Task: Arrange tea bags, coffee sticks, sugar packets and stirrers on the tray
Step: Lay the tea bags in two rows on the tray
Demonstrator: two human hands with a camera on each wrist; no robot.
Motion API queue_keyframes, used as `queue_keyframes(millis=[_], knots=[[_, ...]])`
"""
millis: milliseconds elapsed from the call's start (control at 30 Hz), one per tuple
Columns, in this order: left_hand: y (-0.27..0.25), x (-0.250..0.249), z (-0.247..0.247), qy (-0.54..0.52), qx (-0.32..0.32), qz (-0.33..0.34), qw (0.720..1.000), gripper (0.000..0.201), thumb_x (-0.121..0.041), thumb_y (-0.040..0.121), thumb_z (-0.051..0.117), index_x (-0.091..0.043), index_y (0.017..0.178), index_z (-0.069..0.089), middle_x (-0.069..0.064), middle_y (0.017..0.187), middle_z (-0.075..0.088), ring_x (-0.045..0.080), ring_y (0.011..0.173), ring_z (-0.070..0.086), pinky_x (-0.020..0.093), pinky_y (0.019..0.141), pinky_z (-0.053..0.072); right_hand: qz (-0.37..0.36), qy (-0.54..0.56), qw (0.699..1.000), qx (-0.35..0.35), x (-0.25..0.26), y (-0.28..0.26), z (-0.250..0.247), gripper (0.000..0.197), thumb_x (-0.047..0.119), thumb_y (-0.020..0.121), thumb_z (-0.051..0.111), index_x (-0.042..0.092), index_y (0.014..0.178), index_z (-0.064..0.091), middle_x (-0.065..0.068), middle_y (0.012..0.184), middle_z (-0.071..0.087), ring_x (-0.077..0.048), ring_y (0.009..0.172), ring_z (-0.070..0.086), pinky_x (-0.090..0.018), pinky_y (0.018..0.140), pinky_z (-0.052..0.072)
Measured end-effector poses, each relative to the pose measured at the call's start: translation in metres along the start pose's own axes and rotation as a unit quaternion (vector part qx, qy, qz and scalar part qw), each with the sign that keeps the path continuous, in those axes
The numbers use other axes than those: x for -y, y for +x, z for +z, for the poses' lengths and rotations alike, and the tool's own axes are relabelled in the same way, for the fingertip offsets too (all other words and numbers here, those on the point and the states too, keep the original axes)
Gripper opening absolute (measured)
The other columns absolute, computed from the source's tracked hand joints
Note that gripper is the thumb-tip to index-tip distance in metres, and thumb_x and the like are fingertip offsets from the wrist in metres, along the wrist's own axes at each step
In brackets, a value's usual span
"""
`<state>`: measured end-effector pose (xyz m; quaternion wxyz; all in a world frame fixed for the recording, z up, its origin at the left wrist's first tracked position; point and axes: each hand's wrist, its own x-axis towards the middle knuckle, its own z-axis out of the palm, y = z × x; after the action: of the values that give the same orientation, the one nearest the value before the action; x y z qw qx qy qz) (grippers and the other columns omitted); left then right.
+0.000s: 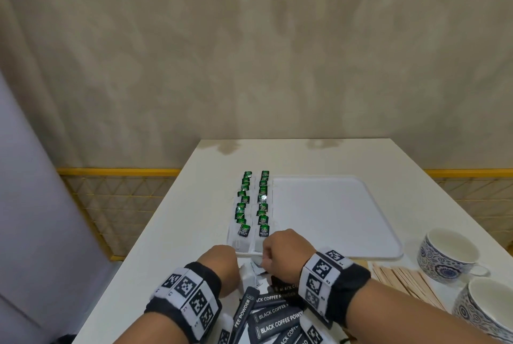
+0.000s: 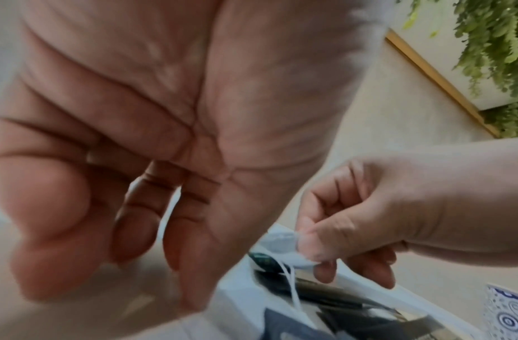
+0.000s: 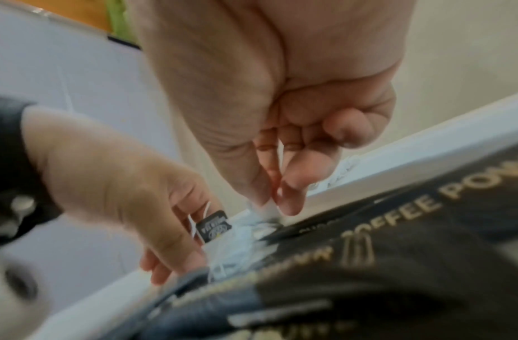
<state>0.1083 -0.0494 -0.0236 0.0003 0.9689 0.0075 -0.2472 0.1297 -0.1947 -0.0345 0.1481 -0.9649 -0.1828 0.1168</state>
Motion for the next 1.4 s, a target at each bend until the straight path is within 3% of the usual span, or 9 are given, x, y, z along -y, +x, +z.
queue_keyframes(millis=[100,233,333,600,833,933,1000,1167,1400], knots=[[0.001,0.005,-0.005,-0.067,0.003,0.009,0.998,0.004,-0.014,0.086,0.049,-0.014,0.086,0.053,-0.003,0.075,0.049,0.015,0.078,0.052,0.017,0.057,0.039,0.007,0.094,0.995,-0.018,-0.007,-0.008,-0.011,0.013,0.018,0.09,0.057,0.012,0.083,0.065,-0.002,0.089,0.068,-0.009,0.075,0.059,-0.024,0.073,0.054],[-0.01,0.017,-0.026,-0.228,-0.049,0.063,0.97,0.017,-0.017,0.084,0.062,-0.017,0.071,0.05,-0.002,0.073,0.06,0.014,0.071,0.058,0.025,0.065,0.05,0.027,0.279,0.959,-0.047,-0.013,-0.024,-0.031,0.009,0.016,0.09,0.061,0.014,0.083,0.064,0.003,0.086,0.071,-0.007,0.069,0.071,-0.022,0.068,0.057],[-0.02,0.025,-0.038,-0.421,-0.104,0.089,0.897,0.024,-0.004,0.078,0.065,-0.013,0.062,0.049,0.004,0.061,0.064,0.021,0.065,0.065,0.042,0.078,0.056,0.032,0.359,0.927,-0.101,-0.011,-0.035,-0.044,0.01,0.016,0.087,0.066,0.014,0.078,0.064,-0.001,0.08,0.074,-0.009,0.072,0.072,-0.026,0.068,0.056],[-0.033,0.025,-0.039,-0.618,-0.198,0.156,0.745,0.025,0.014,0.081,0.05,-0.01,0.076,0.046,0.017,0.077,0.049,0.03,0.063,0.055,0.04,0.067,0.057,0.018,0.46,0.873,-0.163,0.006,-0.059,-0.068,0.008,0.011,0.089,0.061,0.007,0.083,0.06,-0.005,0.079,0.073,-0.01,0.072,0.073,-0.027,0.065,0.057],[-0.042,0.017,-0.026,-0.616,-0.185,0.172,0.747,0.042,0.009,0.086,0.038,-0.007,0.067,0.072,0.014,0.082,0.072,0.034,0.068,0.062,0.028,0.057,0.05,-0.027,0.355,0.893,-0.275,0.006,-0.06,-0.056,0.012,0.026,0.092,0.062,0.024,0.081,0.06,0.008,0.073,0.071,-0.003,0.07,0.066,-0.018,0.062,0.049],[-0.049,0.014,-0.031,-0.68,-0.118,0.202,0.695,0.027,-0.009,0.089,0.05,0.007,0.081,0.07,0.021,0.083,0.07,0.031,0.071,0.057,0.03,0.06,0.05,-0.203,0.147,0.896,-0.366,0.006,-0.06,-0.051,0.007,0.016,0.09,0.062,0.022,0.089,0.064,0.012,0.082,0.065,-0.004,0.071,0.059,-0.019,0.062,0.047],[-0.053,0.012,-0.034,-0.7,-0.086,0.217,0.675,0.047,-0.031,0.094,0.047,0.01,0.089,0.069,0.022,0.083,0.07,0.026,0.069,0.058,0.03,0.06,0.05,-0.295,0.041,0.88,-0.37,0.004,-0.058,-0.044,0.015,0.002,0.083,0.063,0.014,0.091,0.064,0.004,0.092,0.066,-0.018,0.07,0.061,-0.032,0.056,0.052],[-0.058,0.015,-0.04,-0.671,-0.119,0.184,0.708,0.056,-0.053,0.078,0.06,0.001,0.063,0.063,0.017,0.065,0.062,0.022,0.053,0.053,0.024,0.053,0.046,-0.272,0.051,0.87,-0.408,-0.003,-0.052,-0.04,0.015,0.0,0.082,0.066,0.013,0.09,0.064,0.005,0.087,0.061,-0.014,0.065,0.057,-0.029,0.051,0.049],[-0.051,0.014,-0.036,-0.666,-0.103,0.194,0.713,0.042,-0.03,0.092,0.055,0.009,0.086,0.071,0.024,0.078,0.069,0.019,0.059,0.057,0.025,0.056,0.048,-0.326,0.051,0.859,-0.393,-0.006,-0.053,-0.038,0.013,0.007,0.088,0.063,0.015,0.098,0.067,0.001,0.098,0.065,-0.014,0.074,0.062,-0.026,0.058,0.052]])
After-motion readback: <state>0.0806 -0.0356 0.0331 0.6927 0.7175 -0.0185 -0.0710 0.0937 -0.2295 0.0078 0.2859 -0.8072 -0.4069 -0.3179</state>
